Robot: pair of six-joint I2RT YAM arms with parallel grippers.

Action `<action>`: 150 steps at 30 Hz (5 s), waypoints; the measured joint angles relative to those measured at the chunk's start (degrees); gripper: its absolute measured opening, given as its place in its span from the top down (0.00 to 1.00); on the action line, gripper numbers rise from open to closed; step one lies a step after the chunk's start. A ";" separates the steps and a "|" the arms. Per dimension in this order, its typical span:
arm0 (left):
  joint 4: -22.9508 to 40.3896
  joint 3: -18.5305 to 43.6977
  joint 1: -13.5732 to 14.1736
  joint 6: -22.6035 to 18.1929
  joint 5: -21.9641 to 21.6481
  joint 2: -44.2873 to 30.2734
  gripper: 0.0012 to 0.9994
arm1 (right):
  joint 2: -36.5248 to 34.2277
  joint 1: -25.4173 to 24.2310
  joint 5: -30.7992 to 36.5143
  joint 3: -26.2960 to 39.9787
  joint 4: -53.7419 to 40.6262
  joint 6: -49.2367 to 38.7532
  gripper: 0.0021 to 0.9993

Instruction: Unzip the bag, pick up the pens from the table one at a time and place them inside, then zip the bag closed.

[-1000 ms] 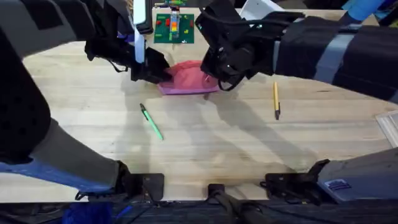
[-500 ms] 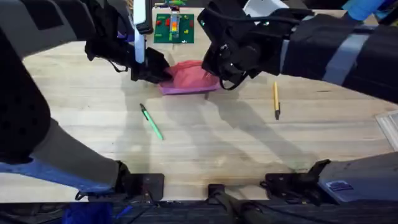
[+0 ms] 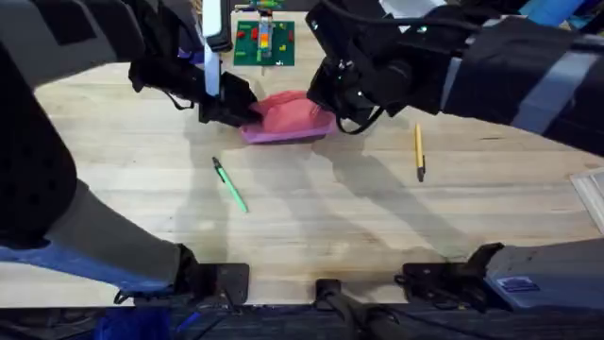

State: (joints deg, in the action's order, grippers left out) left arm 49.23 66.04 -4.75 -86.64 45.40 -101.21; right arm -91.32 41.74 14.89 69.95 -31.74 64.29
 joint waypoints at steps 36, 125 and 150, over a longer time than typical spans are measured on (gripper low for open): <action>0.26 -0.20 0.11 -0.01 0.20 0.02 0.96 | 1.58 -0.07 -4.82 0.52 7.20 -30.38 0.97; -0.81 -0.76 -0.44 -1.76 5.58 0.00 0.96 | -11.07 1.38 -29.42 3.08 23.90 -32.06 0.97; -1.68 -0.81 0.22 -1.94 7.75 0.00 0.96 | 7.42 -4.20 -8.97 3.30 1.83 -53.66 0.00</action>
State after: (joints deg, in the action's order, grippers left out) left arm 47.55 65.23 -4.54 -88.58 53.15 -101.21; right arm -83.90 37.53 5.92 73.25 -29.91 10.63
